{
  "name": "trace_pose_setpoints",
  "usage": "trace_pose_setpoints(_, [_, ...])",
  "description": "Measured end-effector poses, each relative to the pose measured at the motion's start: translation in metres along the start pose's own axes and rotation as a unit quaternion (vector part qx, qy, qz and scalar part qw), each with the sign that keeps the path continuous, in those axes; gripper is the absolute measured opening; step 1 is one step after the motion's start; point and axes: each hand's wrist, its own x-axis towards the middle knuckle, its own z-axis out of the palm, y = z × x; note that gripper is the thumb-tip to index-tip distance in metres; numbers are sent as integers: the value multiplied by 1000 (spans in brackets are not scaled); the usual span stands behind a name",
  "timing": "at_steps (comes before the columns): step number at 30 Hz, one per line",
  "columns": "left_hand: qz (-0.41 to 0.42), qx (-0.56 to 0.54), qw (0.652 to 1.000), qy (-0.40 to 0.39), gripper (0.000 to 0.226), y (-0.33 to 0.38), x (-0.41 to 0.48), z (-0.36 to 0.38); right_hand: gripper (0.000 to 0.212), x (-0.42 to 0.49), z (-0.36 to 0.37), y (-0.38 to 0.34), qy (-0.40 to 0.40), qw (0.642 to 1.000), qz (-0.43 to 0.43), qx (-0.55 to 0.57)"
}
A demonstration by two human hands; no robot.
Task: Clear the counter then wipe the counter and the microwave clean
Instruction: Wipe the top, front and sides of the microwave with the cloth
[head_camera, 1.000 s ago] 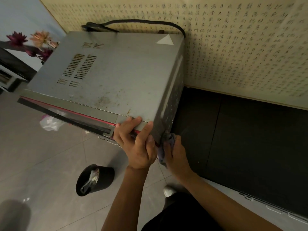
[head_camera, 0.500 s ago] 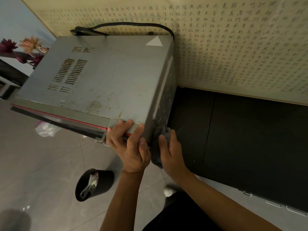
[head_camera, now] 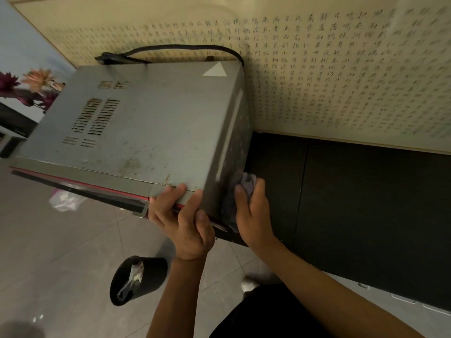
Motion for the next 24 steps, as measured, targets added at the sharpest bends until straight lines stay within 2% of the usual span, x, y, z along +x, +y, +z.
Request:
trace_pose_setpoints(4, [3,5,1000,8,31,-2,-2,2,18,12,6,1,-14,995,-96,-28])
trace_pose_setpoints(5, [5,6,1000,12,30,-3,-3,3,18,9,6,11,-13,995,-90,-43])
trace_pose_setpoints(8, [10,7,1000,20,26,-5,0,7,11,0,3,32,-22,996,19,-89])
trace_pose_setpoints(9, [10,6,1000,22,26,-5,0,8,12,-1,3,33,-22,995,29,-91])
trace_pose_setpoints(13, [-2,1,1000,23,26,-2,0,8,20,6,7,11,-35,996,-68,-34])
trace_pose_setpoints(16, [1,5,1000,24,26,-2,-1,8,23,10,8,10,-41,995,-88,-22])
trace_pose_setpoints(18, [1,0,1000,26,26,-3,0,10,18,8,7,25,-30,997,-47,-45])
trace_pose_setpoints(21, [-1,-3,1000,29,26,-1,1,10,16,2,3,53,-23,993,73,-89])
trace_pose_setpoints(24, [-7,-4,1000,25,30,1,1,10,14,0,2,62,-21,988,130,-79])
